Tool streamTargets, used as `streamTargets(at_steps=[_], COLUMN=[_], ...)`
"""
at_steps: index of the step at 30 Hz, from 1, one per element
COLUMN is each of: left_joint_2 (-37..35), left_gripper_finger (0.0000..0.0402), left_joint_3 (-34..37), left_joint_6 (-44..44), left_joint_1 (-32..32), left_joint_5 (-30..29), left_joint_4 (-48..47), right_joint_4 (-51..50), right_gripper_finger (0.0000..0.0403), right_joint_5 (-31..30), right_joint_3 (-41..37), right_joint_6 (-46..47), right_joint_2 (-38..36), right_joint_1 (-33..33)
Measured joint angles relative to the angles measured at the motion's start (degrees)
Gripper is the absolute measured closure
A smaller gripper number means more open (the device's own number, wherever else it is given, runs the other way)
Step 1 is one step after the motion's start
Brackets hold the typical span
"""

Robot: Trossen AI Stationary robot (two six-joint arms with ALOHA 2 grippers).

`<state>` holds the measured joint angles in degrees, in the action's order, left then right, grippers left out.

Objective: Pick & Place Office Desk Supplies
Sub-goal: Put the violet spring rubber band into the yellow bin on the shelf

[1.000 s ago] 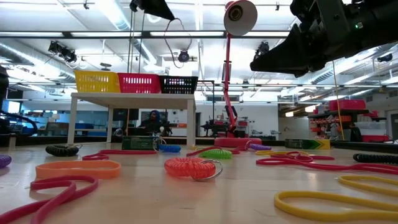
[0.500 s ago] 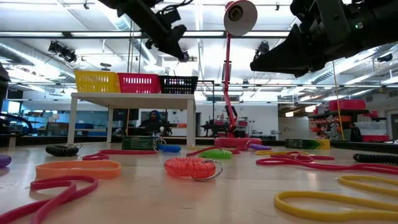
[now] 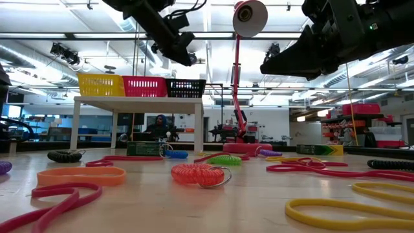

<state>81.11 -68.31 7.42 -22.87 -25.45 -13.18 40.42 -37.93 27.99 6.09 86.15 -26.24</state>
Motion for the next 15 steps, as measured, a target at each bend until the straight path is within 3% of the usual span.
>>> streamTargets(at_steps=[7, 15], left_joint_2=[-5.2, -10.3], left_gripper_finger=[0.0289, 0.0361], left_joint_3=[0.0, 0.8], left_joint_6=[2.8, 2.8], left_joint_1=[2.0, 12.4], left_joint_5=[-2.5, 6.6], left_joint_4=[-6.2, -17.8], right_joint_4=[-0.3, -0.3], right_gripper_finger=[0.0382, 0.0382], right_joint_5=[0.0, 0.0], right_joint_3=[0.0, 0.0], right_joint_6=[0.0, 0.1], right_joint_2=[0.0, 0.0], right_joint_1=[0.0, 0.0])
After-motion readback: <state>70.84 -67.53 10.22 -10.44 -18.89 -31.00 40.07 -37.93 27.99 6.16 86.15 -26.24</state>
